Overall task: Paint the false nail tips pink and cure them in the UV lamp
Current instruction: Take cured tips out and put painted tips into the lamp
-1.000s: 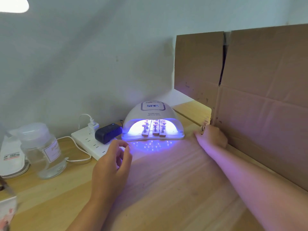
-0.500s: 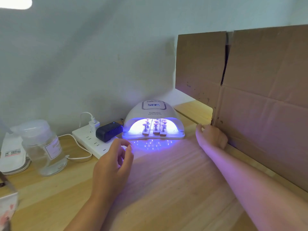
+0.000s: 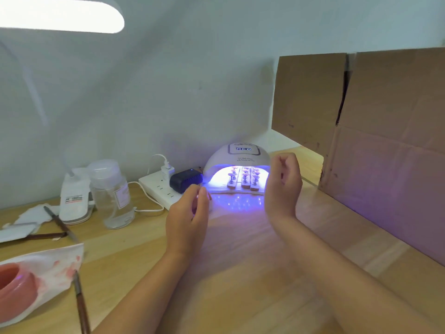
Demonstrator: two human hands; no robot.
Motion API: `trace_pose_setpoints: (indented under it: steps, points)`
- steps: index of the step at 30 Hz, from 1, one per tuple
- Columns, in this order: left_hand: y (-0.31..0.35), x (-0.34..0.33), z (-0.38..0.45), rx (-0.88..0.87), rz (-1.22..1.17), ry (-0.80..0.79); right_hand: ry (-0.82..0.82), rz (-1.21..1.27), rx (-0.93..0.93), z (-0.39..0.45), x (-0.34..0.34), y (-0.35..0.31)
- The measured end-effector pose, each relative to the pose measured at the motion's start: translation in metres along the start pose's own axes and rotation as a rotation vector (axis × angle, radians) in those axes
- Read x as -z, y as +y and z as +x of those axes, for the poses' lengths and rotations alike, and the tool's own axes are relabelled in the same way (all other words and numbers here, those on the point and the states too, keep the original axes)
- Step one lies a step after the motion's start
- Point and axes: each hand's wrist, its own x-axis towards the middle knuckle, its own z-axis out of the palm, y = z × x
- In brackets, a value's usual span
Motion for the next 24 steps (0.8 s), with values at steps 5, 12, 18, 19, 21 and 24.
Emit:
trace_pose_setpoints:
  steps: [5, 12, 18, 19, 21, 24]
  points:
    - [0.025, 0.024, 0.017, 0.074, -0.216, 0.046, -0.066, 0.317, -0.182, -0.021, -0.031, -0.055]
    - [0.043, 0.092, 0.006, -0.018, -0.232, 0.122, -0.423, 0.294, -0.335, -0.056, -0.073, -0.088]
    - [0.039, 0.157, -0.012, -0.055, -0.14, 0.201, -1.334, -0.472, -0.06, -0.117, -0.107, -0.099]
    - [0.039, 0.168, -0.015, -0.057, -0.138, 0.213, -1.455, -0.575, -0.002, -0.13, -0.11, -0.1]
    - [0.038, 0.19, -0.022, -0.067, -0.126, 0.225, -1.559, -0.701, 0.098, -0.15, -0.114, -0.102]
    - [0.035, 0.227, -0.033, -0.099, -0.026, 0.205, -1.531, -0.843, 0.24, -0.163, -0.114, -0.103]
